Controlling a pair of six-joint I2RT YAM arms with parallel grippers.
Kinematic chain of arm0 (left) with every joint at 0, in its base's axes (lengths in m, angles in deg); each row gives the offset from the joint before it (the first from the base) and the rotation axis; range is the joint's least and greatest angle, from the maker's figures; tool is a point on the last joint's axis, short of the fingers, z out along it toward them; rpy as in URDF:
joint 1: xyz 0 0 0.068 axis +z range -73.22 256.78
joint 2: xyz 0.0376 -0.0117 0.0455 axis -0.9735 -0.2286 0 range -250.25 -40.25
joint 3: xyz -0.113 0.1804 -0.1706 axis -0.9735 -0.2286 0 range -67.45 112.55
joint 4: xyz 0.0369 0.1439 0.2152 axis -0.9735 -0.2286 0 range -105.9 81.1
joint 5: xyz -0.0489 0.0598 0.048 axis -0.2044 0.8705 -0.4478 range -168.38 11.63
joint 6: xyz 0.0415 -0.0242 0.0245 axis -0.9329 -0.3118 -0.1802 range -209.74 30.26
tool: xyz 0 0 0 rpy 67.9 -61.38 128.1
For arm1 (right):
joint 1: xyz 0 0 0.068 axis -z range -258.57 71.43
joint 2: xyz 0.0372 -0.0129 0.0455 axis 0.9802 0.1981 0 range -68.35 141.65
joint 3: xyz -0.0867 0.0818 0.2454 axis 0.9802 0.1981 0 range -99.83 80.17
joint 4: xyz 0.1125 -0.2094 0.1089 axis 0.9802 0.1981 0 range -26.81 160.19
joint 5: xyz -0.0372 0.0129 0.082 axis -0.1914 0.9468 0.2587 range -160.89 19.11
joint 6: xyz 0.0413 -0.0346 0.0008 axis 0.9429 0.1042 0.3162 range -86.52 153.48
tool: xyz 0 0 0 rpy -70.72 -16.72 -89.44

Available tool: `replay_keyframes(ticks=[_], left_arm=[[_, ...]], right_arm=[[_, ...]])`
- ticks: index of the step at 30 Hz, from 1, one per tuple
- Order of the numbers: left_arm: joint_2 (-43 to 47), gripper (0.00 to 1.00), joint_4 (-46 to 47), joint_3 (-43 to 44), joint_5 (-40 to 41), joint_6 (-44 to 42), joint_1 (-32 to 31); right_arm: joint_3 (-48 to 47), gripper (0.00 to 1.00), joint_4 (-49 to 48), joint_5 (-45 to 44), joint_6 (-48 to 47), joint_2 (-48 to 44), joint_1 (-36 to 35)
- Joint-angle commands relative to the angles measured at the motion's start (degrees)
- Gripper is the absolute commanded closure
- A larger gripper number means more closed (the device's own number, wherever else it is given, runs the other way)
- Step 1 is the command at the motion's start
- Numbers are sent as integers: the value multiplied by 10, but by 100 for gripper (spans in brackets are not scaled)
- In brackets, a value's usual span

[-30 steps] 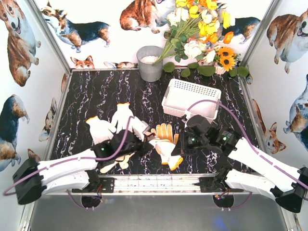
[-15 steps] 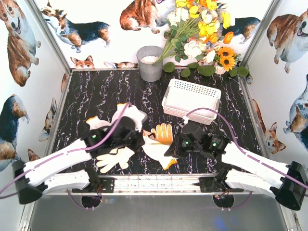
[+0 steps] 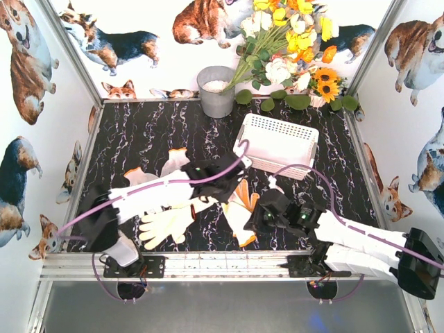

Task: Put the gloves into the storage basket
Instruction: Turn over the glove at the center of the board.

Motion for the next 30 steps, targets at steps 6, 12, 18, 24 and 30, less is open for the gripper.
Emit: replay_keyframes(ticks=[6, 12, 18, 24, 30], left_arm=[[-101, 93, 61, 46, -5, -43, 5], [-77, 44, 91, 25, 13, -15, 5], [14, 21, 132, -40, 50, 38, 5], [114, 16, 229, -172, 0, 159, 5], [179, 19, 383, -319, -88, 321, -4]], right_arm=[[36, 68, -19, -45, 8, -45, -4], [48, 58, 36, -42, 2, -68, -3], [84, 53, 48, -27, 24, -121, -4], [105, 52, 48, -12, 35, -128, -3], [109, 54, 63, -1, 34, -124, -4]])
